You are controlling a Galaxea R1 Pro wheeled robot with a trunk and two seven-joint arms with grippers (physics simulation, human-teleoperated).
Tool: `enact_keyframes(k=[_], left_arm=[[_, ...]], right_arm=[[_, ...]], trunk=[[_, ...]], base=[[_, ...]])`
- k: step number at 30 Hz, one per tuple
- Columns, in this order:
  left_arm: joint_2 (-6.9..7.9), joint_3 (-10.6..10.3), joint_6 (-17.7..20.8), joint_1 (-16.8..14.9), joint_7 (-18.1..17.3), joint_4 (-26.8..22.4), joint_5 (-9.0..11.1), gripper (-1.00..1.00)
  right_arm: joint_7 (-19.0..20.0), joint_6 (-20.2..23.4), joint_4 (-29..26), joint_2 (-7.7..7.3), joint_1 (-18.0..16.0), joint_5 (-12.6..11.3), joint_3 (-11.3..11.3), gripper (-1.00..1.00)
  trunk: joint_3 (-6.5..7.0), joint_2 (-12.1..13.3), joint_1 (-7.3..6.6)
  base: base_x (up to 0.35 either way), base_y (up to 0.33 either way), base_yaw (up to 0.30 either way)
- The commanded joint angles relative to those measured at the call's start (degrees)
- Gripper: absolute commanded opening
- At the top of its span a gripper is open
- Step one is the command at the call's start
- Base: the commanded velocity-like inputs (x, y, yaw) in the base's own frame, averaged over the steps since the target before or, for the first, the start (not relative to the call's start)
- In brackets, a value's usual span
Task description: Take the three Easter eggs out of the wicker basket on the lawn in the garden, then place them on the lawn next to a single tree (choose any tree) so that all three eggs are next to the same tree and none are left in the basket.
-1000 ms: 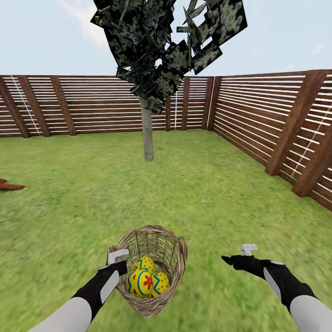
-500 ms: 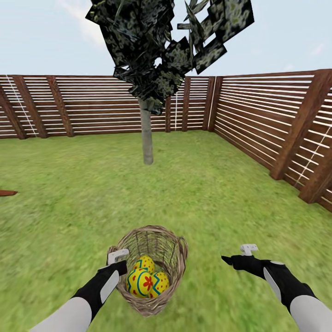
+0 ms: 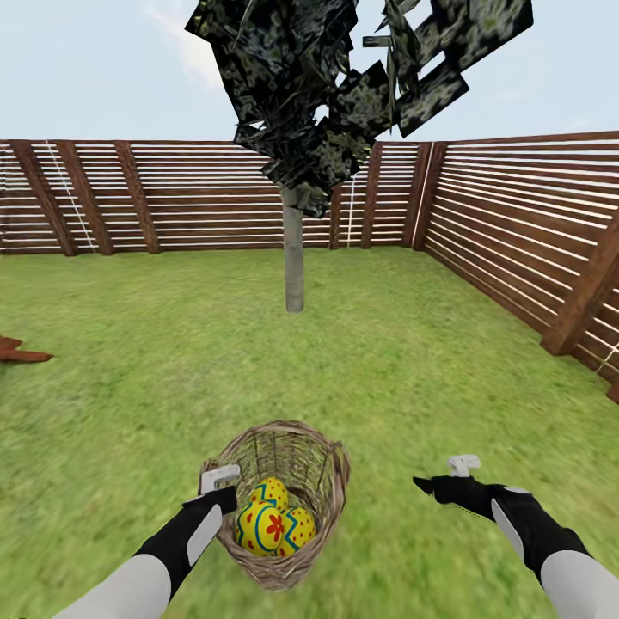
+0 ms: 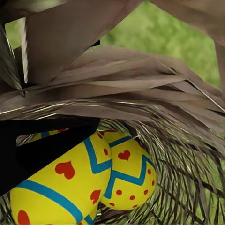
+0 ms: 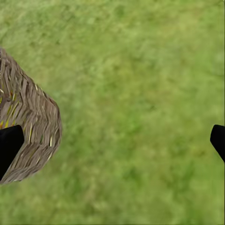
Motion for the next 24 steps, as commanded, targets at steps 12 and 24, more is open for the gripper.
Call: enact_keyframes(k=[12,24], left_arm=[[0.05,-0.4,0.17,-0.05,0.49,-0.17,0.47,-1.0],[0.03,-0.4,0.17,-0.05,0.49,-0.17,0.47,-1.0]], right_arm=[[0.36,0.27,-0.11,0.02,0.06,-0.02,-0.38,1.0],[0.36,0.27,-0.11,0.02,0.07,-0.02,-0.38,1.0]], trunk=[[-0.05,-0.03,0.03],[-0.05,-0.03,0.03]], base=[[0.34,0.0,0.165],[0.34,0.0,0.0]])
